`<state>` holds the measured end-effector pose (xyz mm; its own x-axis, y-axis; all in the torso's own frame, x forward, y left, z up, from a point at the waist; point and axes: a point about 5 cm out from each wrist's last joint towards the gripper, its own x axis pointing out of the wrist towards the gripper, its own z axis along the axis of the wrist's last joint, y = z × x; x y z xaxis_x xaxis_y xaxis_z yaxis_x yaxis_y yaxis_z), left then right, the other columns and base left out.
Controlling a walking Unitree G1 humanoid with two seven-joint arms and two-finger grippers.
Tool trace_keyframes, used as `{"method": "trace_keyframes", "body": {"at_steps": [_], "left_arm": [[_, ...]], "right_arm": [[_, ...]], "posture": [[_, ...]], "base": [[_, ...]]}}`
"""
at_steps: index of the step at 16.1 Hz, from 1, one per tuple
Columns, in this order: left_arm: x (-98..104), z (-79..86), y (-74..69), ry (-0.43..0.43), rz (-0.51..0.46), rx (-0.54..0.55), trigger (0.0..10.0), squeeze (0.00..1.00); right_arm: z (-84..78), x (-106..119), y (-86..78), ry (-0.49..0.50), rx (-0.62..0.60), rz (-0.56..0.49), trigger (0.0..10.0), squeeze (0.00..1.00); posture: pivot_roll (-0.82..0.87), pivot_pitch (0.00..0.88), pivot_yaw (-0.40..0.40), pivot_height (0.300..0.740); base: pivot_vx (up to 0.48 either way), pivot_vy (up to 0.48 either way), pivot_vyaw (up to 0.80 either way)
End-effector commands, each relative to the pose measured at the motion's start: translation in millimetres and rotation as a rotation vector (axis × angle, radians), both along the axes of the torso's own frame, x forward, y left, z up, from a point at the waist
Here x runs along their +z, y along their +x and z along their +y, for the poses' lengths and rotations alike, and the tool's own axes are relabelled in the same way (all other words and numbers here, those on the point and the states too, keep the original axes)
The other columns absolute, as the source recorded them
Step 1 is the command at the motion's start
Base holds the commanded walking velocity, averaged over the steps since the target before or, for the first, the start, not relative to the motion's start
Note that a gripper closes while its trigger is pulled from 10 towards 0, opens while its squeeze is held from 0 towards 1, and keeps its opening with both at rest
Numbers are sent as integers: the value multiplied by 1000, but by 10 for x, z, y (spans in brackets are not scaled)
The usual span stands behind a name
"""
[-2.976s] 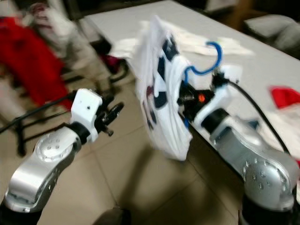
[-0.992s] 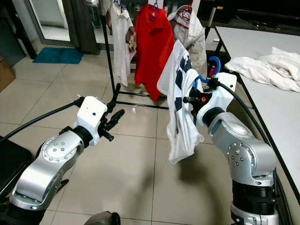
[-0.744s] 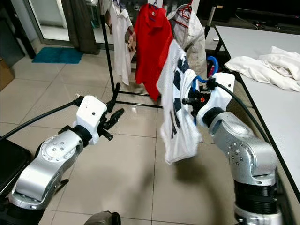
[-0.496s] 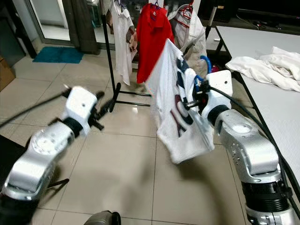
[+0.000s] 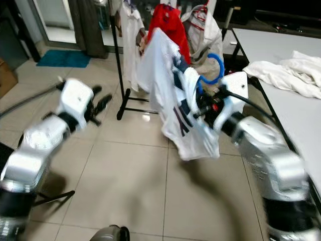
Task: Hang hanger
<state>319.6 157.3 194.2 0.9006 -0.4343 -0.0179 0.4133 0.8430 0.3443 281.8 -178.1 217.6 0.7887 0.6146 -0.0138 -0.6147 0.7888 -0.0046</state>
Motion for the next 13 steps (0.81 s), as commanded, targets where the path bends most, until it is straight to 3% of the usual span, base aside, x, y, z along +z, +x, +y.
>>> {"method": "trace_keyframes", "body": {"at_steps": [1,2,4,6,7,8,10,13], "left_arm": [[54,-63,27,-37,-20,-76,10000,1000],[87,-124,53,-59,-31,-117,10000,1000],[77,-195,110,-20,-36,-159,10000,1000],[83,-167,239,40,-76,-109,10000,996],[88,-172,264,55,-81,-116,10000,98],[90,-176,276,61,-83,-120,10000,0],[69,-187,297,76,-77,-113,10000,0],[-103,-208,315,32,-20,-126,10000,0]], "right_arm": [[-8,93,-56,9,61,-26,10000,0],[-7,77,-71,17,84,8,10000,0],[29,64,-124,13,150,44,10000,0],[38,60,-197,-6,202,51,10000,0],[29,59,-200,-7,203,56,10000,0],[27,59,-203,-8,204,58,10000,0],[31,62,-212,-8,205,64,10000,0],[61,101,-259,12,245,59,10000,0]], "posture": [[39,6,-33,740],[36,5,-31,740],[28,3,-25,740],[18,0,-17,740],[17,0,-13,740],[16,0,-12,740],[13,0,-6,740],[10,0,-9,740]], "base": [[0,0,0],[0,0,0],[0,0,0],[0,0,0],[0,0,0],[0,0,0],[0,0,0],[0,0,0]]}}
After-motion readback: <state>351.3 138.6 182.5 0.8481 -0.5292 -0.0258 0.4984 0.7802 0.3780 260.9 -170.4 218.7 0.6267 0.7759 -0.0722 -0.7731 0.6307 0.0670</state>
